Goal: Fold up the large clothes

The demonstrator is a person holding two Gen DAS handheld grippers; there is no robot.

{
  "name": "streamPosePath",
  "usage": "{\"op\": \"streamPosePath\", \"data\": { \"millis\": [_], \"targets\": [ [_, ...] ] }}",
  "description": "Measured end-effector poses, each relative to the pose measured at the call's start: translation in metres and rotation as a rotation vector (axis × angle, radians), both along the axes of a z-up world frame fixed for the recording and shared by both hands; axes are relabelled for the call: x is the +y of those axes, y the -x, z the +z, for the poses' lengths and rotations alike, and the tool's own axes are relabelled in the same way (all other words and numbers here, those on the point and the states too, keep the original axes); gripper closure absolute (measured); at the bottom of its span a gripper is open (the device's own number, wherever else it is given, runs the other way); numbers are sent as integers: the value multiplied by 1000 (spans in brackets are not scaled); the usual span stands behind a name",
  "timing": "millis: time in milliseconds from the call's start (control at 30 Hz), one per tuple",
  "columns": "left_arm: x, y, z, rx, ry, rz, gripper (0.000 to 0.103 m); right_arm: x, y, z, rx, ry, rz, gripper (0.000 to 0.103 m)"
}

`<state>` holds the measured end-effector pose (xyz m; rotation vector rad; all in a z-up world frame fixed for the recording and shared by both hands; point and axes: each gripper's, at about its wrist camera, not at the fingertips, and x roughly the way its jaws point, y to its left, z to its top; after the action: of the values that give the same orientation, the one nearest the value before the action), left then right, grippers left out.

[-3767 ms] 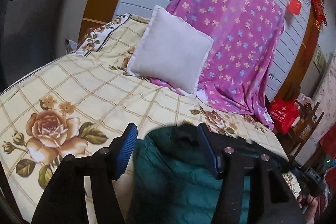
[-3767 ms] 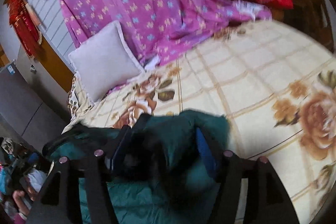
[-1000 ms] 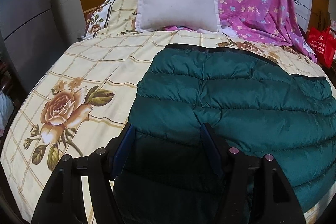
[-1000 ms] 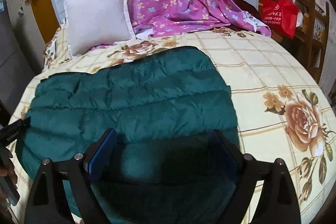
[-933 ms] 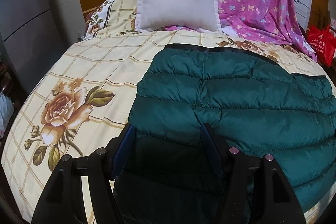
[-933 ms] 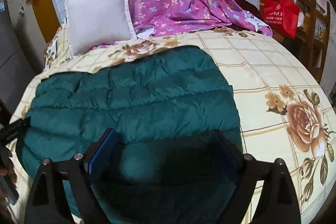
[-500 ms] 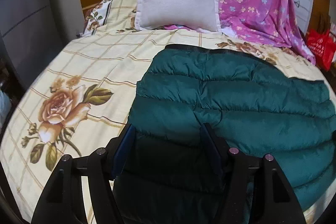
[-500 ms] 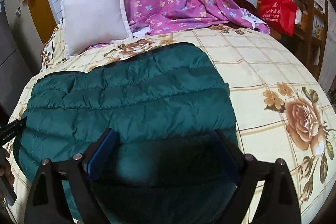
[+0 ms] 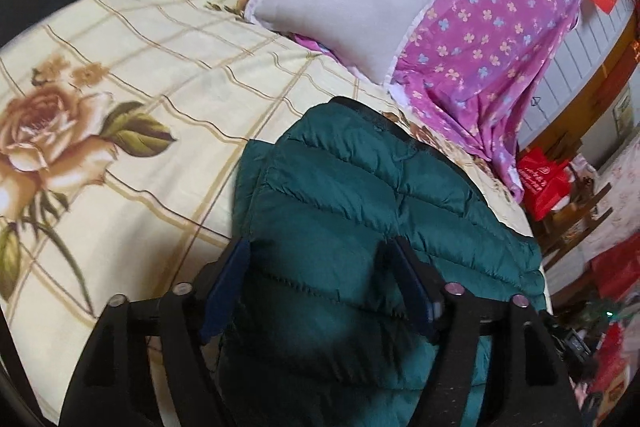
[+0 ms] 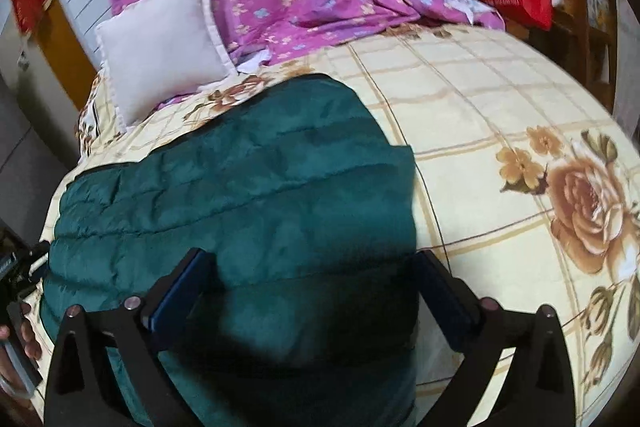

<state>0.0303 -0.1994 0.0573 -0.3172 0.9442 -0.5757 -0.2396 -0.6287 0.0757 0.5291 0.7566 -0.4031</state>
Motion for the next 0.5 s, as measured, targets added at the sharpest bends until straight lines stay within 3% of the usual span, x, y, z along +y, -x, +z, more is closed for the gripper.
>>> {"op": "streamPosePath", "data": {
  "millis": [167,267,433,500],
  "targets": [
    [-4,-17,-20,81,32,-69,40,-22,-7,-25,-28,-156,41,0],
    [-1,-24,-29,129,84,-70,36,-28,-15,-32,-35,-182,73,0],
    [-3,-31,-44,190,107,-69,24,-37,-35,-44,-10,-219,133,0],
    [-4,-33,-45,179,123,-76,22,-39,-40,-44,-8,-216,146,0]
  ]
}}
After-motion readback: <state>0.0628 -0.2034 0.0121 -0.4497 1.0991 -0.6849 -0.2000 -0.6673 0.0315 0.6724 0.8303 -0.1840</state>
